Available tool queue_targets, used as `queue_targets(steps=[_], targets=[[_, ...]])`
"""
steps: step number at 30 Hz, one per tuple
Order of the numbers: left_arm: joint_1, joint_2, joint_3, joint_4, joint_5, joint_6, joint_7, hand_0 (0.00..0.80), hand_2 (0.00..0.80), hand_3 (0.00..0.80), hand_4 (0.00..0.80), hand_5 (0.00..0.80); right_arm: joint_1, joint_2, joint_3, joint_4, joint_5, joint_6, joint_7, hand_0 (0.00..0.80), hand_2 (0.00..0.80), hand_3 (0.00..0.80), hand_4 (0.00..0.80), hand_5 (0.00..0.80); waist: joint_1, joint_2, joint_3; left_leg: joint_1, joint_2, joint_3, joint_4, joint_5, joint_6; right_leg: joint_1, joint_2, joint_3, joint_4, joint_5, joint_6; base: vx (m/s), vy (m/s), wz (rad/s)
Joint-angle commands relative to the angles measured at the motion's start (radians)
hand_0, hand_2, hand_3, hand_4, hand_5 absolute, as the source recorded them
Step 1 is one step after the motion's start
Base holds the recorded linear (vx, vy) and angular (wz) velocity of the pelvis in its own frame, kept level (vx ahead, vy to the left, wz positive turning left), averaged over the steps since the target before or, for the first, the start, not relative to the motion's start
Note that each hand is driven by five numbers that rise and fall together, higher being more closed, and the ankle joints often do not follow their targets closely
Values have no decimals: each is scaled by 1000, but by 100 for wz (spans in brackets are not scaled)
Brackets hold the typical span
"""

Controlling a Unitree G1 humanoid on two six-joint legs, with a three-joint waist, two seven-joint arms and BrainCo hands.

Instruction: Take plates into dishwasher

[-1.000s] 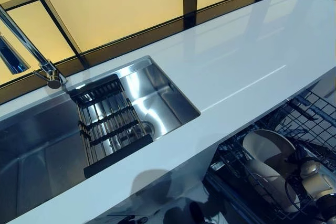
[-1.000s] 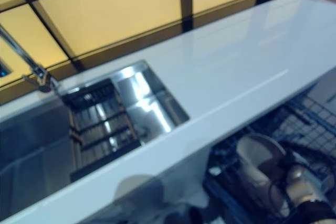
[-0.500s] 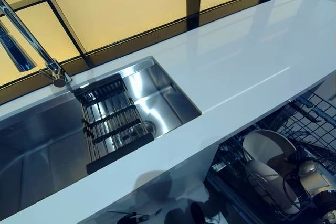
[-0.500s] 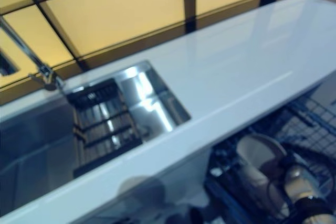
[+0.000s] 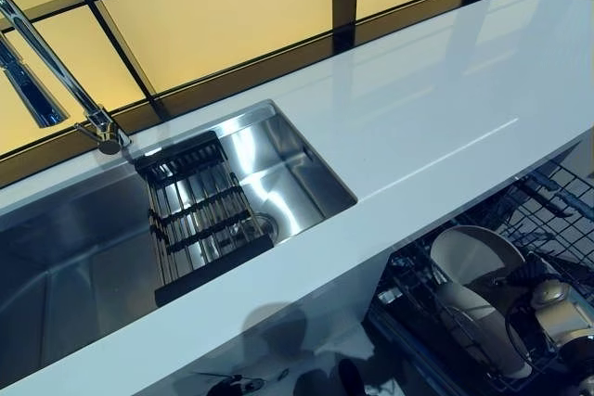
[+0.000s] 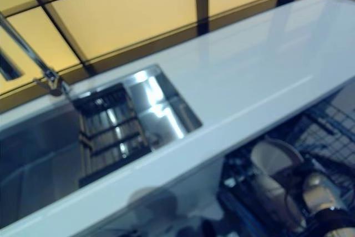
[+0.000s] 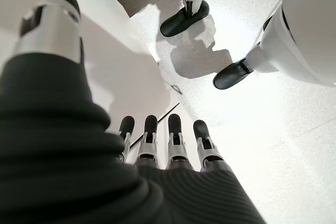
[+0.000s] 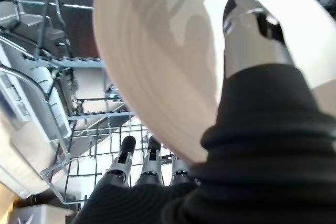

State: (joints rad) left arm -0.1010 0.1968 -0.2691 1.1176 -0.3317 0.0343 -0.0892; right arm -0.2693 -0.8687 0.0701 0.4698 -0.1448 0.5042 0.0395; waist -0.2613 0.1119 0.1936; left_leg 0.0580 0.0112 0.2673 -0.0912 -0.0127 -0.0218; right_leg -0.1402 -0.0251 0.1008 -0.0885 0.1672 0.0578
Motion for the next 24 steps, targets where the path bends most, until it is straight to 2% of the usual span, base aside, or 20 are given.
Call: queue_targets(steps=[1,6,9,16,22,24], targets=[[-20,68,44,42,-67,53,30,0,0,0,0,0,-49,-69,-49,-16,5,27,30,0,0,0,0,0,-4,-124,-30,10,22,-74,4,-25,-10,17,-26,81,10,-6,92,0,0,0],[-18,68,85,76,-109,94,54,0,0,0,0,0,-69,-157,-74,-15,18,39,71,0,0,0,0,0,-13,-147,-45,16,25,-65,4,-27,-10,20,-20,93,11,-4,93,0,0,0],[-5,66,107,98,-144,120,80,0,0,0,0,0,-85,-236,-79,24,31,18,100,0,0,0,0,0,-13,-167,-64,23,26,-60,4,-30,-7,27,-14,100,10,-5,93,42,-14,-1],[5,74,121,122,-143,127,93,0,0,0,0,0,-146,-347,-41,120,44,-5,151,0,0,0,0,0,-6,-199,-96,32,29,-53,4,-32,-4,36,-4,110,10,-5,94,17,-14,-4],[10,80,117,131,-146,139,107,0,0,0,0,0,-202,-405,-7,190,99,-2,159,0,0,0,0,0,1,-213,-114,36,33,-53,4,-32,-2,44,3,109,9,-5,95,0,0,0],[9,81,129,144,-154,146,122,0,0,0,0,0,-200,-411,-25,222,182,19,151,0,0,0,0,0,4,-219,-125,36,36,-53,4,-32,-3,50,4,104,8,-8,94,0,0,0]])
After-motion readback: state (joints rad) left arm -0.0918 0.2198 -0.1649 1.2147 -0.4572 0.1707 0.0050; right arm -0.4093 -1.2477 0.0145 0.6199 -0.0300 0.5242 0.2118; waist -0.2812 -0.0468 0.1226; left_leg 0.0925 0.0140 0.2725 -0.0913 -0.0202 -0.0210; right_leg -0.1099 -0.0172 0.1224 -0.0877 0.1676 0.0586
